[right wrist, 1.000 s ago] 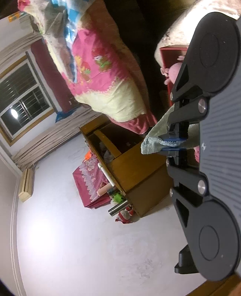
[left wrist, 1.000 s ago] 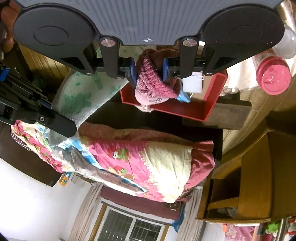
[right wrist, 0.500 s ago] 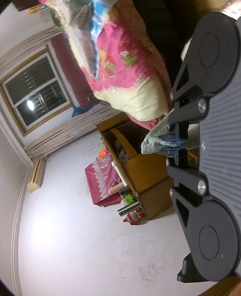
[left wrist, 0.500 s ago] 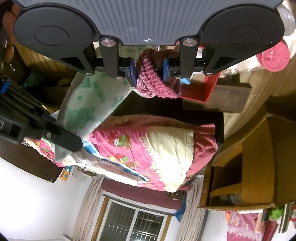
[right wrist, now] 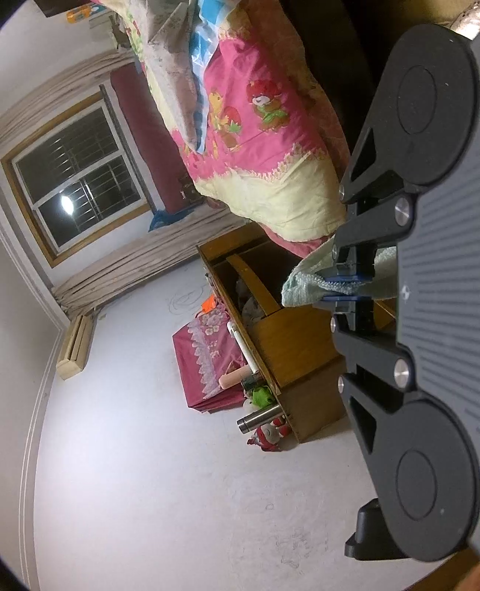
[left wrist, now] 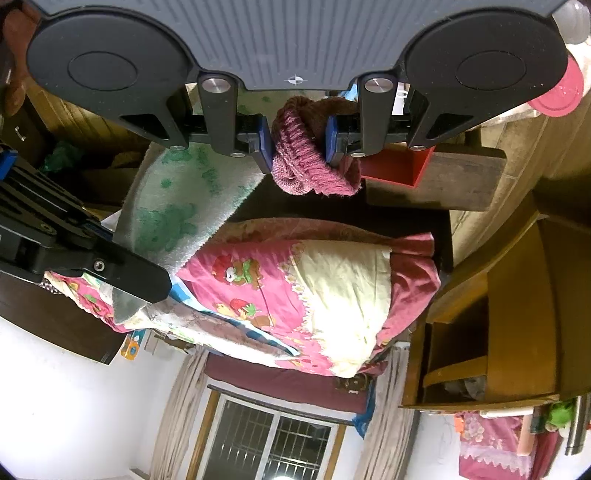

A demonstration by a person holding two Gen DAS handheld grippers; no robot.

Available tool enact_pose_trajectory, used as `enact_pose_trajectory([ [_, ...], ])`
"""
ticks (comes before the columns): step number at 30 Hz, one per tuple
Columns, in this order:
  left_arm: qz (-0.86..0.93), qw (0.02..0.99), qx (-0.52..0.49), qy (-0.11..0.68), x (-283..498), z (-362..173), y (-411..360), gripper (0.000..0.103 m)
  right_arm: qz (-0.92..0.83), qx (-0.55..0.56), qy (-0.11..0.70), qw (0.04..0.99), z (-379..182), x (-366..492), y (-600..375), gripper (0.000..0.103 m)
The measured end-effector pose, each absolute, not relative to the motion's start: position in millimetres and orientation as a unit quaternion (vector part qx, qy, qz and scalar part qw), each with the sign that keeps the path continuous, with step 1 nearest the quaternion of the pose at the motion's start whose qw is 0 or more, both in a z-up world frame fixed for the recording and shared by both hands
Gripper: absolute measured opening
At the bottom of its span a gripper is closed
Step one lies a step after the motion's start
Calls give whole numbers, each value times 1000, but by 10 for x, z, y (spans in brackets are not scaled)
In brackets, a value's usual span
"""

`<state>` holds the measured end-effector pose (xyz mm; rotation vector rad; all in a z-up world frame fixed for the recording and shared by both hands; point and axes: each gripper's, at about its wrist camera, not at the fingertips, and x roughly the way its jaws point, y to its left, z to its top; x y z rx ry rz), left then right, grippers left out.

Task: Organize soft objects
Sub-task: 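Lift the pink hat and the cloth and carry both toward the red box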

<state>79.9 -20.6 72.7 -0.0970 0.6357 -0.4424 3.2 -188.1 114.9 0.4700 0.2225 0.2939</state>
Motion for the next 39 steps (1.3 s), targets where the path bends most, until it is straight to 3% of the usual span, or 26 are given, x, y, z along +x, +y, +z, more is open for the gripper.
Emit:
enact_pose_trajectory([
  [39,-169,939,2,300,1262,575,-303,29,135,194,118,964,1031,604,-1837,0],
])
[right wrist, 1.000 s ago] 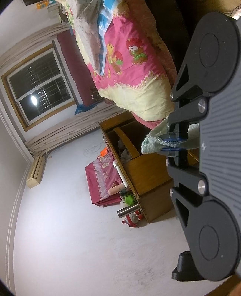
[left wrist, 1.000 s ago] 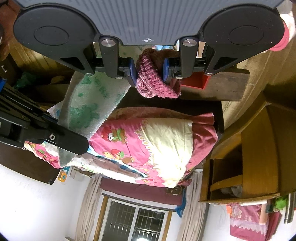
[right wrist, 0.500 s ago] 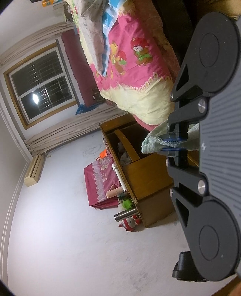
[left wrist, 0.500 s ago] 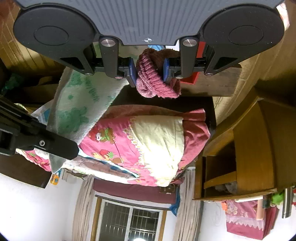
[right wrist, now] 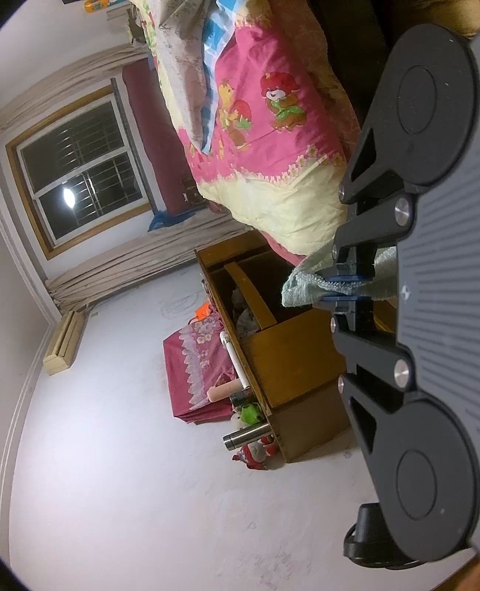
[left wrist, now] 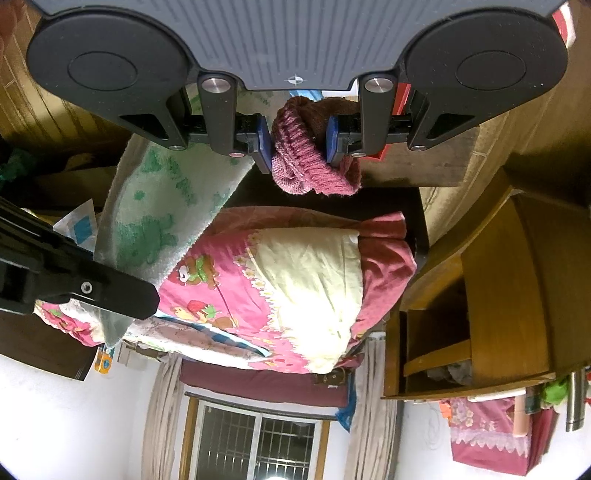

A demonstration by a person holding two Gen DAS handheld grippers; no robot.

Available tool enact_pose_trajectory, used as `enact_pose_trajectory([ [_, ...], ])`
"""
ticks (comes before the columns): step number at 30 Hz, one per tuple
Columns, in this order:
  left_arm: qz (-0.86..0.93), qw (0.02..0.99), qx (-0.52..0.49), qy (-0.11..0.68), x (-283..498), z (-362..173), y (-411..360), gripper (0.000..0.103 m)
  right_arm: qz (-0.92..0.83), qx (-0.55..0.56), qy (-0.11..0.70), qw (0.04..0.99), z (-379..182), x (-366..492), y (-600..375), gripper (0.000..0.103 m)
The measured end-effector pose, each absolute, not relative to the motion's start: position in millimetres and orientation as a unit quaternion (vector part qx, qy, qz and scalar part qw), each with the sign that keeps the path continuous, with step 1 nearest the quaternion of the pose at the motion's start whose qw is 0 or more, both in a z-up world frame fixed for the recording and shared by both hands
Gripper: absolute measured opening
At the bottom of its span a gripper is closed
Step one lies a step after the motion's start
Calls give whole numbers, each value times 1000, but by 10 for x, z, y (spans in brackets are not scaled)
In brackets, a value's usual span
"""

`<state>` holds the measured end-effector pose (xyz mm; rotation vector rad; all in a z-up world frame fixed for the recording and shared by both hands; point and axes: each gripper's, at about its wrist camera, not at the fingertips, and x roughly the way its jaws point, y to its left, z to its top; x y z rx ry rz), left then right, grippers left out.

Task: Organize soft objects
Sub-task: 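Lift the pink hat and the cloth and carry both toward the red box, then lower the hat and cloth into the red box and open both grippers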

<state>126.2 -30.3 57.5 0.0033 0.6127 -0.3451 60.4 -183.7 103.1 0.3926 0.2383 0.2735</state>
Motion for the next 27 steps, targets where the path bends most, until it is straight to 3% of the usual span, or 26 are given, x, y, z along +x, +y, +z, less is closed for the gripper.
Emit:
enact_pose_trajectory([
  [14,-163,939,13,303,1452,444,-353,30,125,181,132,967,873,807,-1838,0],
  [27,-161,938,15,308,1574,335,-351,31,132,183,92,970,1017,731,-1877,0],
])
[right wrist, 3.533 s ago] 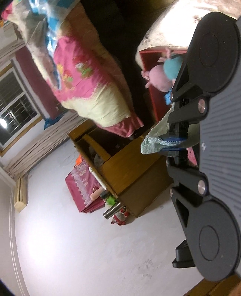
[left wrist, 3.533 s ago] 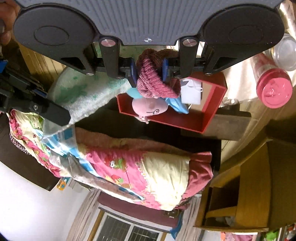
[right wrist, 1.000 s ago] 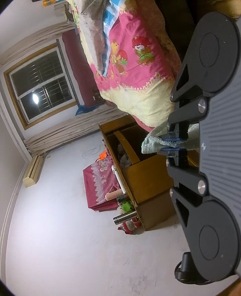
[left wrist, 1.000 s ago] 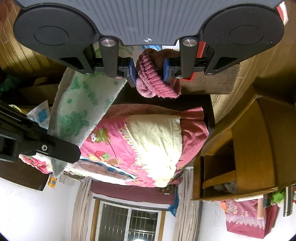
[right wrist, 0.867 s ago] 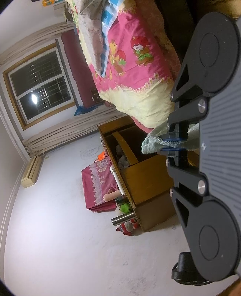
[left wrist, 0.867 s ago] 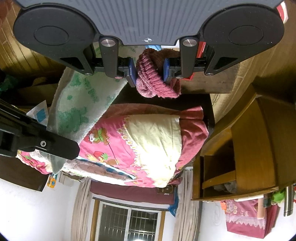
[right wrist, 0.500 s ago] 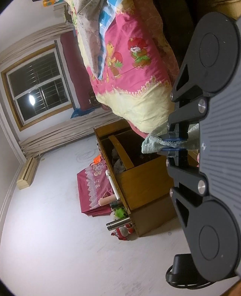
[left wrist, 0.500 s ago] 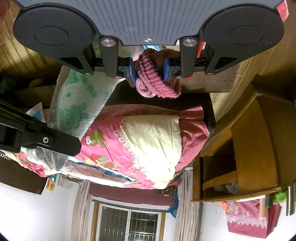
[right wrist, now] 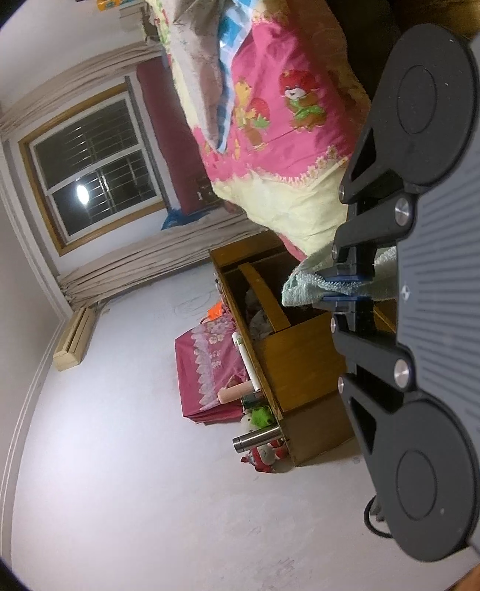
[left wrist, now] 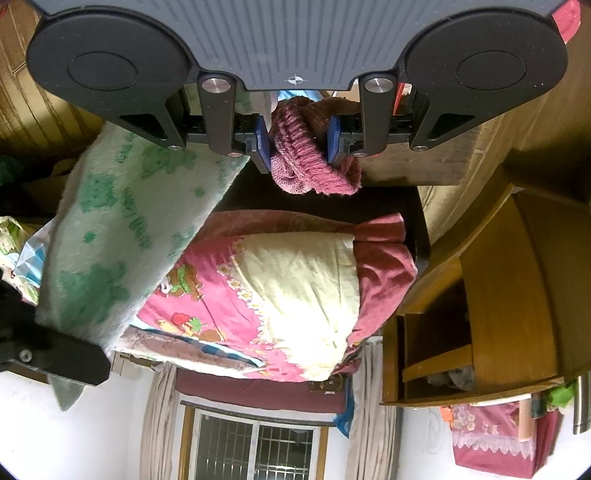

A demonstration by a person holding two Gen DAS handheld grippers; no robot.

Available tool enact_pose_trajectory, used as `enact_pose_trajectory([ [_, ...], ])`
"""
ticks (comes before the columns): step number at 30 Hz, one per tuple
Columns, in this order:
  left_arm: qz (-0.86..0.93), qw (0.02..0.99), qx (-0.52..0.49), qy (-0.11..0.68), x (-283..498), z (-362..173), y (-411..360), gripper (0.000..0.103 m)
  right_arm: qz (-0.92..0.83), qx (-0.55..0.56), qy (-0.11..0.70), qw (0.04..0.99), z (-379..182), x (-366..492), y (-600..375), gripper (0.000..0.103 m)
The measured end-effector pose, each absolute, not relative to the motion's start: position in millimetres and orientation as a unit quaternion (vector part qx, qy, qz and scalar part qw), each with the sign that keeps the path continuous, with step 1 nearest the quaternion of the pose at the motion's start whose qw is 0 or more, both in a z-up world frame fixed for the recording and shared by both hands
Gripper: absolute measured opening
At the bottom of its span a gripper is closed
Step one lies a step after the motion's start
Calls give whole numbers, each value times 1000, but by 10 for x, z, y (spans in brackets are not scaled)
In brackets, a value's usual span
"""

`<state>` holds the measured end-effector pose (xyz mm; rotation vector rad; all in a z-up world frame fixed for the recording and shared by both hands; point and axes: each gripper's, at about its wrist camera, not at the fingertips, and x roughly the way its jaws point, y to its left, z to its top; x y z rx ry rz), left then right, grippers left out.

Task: Organize soft objects
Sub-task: 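Lower the hat and cloth into the red box and open both grippers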

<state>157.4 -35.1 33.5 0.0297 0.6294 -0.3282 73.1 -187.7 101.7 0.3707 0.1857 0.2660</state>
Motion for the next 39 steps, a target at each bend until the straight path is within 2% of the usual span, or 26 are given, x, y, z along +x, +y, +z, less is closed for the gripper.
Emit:
enact_pose_trajectory([
  [10,-152,931,23,331,1732,127,-353,35,104,162,147,970,689,977,-1872,0],
  [12,-151,928,29,340,1768,76,-362,43,98,158,168,968,592,1056,-1874,0],
  [14,-147,928,30,340,1772,45,-368,59,95,157,194,964,492,1136,-1880,0],
  [17,-148,930,38,335,1756,38,-388,61,86,160,223,958,373,1200,-1906,5],
  [18,-148,930,38,334,1753,41,-388,65,85,159,228,957,355,1207,-1908,12],
  [19,-147,931,38,332,1750,48,-386,67,83,157,233,956,341,1216,-1909,16],
  [21,-147,931,39,332,1745,46,-390,67,79,158,234,956,320,1210,-1917,19],
  [39,-146,935,47,320,1632,143,-431,71,99,155,235,954,391,1127,-1797,20],
])
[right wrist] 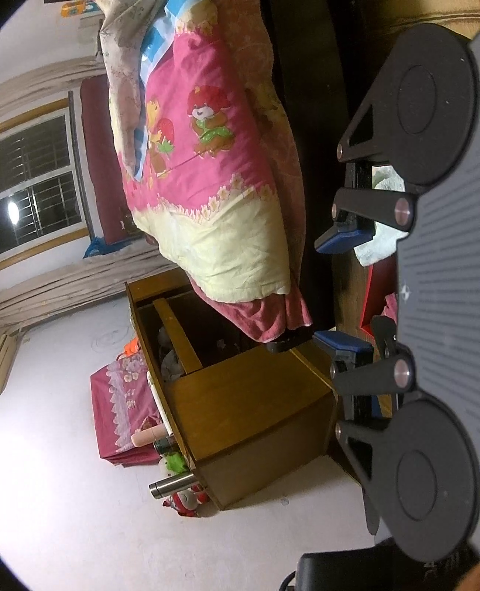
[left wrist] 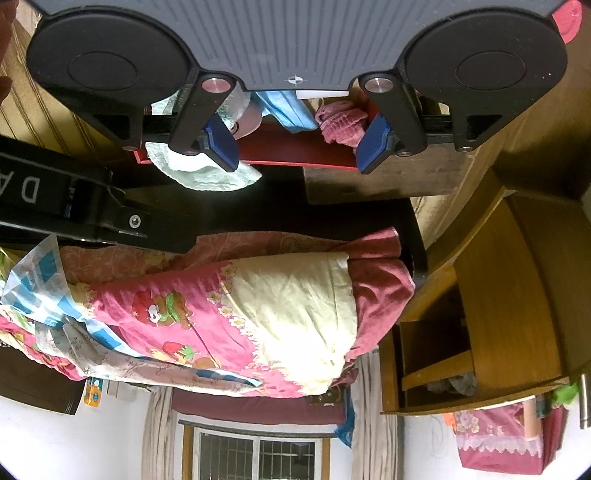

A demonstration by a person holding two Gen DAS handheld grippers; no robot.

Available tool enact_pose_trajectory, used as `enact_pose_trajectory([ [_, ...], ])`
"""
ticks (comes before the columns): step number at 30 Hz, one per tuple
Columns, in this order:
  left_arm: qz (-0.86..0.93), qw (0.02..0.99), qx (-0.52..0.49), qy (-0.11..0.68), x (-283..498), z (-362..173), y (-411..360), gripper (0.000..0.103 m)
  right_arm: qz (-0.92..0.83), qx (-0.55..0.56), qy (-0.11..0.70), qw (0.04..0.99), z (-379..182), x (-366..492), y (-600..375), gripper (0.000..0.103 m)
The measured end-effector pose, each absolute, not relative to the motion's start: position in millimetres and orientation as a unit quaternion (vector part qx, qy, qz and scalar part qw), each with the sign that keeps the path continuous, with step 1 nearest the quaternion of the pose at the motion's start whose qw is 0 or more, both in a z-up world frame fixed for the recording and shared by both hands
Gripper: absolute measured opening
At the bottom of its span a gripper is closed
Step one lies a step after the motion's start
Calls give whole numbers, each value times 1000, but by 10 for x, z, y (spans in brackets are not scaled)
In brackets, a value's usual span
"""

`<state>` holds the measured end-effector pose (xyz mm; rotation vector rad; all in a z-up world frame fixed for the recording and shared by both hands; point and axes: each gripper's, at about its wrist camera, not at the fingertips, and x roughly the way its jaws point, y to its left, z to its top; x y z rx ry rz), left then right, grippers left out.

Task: Organize soft objects
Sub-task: 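Lower the hat and cloth into the red box and open both grippers, then raise both open grippers away from the red box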

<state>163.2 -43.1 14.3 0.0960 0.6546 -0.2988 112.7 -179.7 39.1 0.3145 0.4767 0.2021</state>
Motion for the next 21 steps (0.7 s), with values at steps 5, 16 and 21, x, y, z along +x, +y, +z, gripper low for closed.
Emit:
enact_pose_trajectory([
  [5,-146,937,49,314,1573,204,-441,72,104,155,232,955,436,1075,-1765,21],
  [16,-143,940,48,307,1469,305,-427,73,108,158,230,954,504,957,-1739,21],
  [21,-142,940,48,307,1399,351,-409,75,110,161,233,953,524,886,-1740,21],
])
